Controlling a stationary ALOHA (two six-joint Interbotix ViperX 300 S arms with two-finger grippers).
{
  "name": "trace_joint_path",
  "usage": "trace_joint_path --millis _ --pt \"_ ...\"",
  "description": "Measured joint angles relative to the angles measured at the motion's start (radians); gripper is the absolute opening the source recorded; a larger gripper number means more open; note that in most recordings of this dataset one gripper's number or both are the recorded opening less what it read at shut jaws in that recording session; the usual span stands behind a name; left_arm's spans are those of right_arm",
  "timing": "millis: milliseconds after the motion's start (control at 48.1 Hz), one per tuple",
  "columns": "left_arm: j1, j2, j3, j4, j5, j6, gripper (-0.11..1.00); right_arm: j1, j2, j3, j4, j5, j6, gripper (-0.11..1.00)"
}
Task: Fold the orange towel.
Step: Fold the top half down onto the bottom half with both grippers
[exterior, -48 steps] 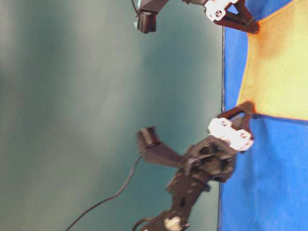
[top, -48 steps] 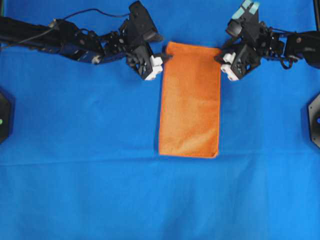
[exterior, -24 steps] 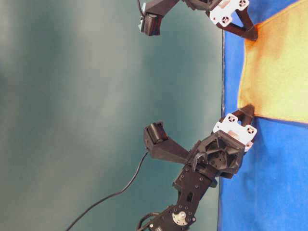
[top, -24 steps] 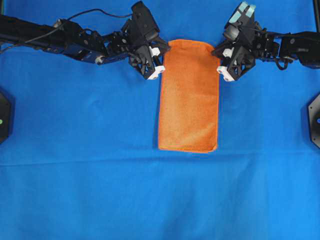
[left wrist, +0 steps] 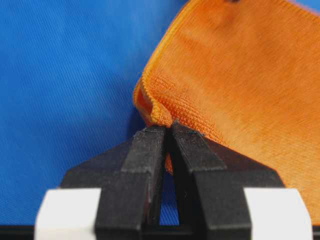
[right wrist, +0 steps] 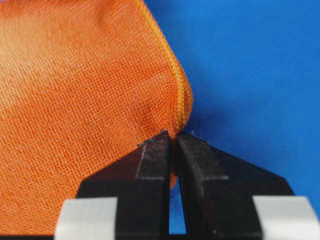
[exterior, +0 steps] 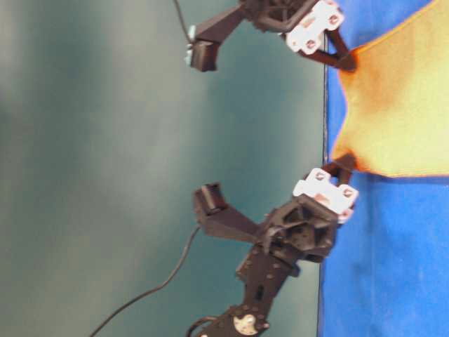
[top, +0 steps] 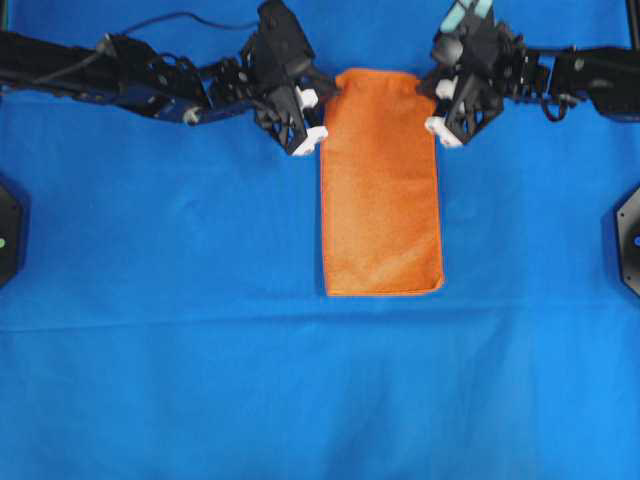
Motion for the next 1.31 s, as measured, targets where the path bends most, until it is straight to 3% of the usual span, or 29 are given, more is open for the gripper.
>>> trace_joint_path --millis 520,707,977,1310 --pt "0.011 -0.037 0.002 -0.002 0.031 0.023 0.01 -0.002 -0.092 0.021 0.0 0.028 0.014 0.04" --pt "-0.012 -0.074 0.012 0.0 0.055 0.025 0.01 0.032 -0.149 0.058 0.017 0.041 0.028 0.04" --pt "-0.126 -0.172 0.086 0.0 0.092 0.052 0.01 0.186 -0.278 0.123 0.072 0.138 0.067 0.04" --pt "-0.308 -0.221 0.167 0.0 0.094 0.058 0.01 0.414 -0.319 0.166 0.107 0.218 0.179 0.04"
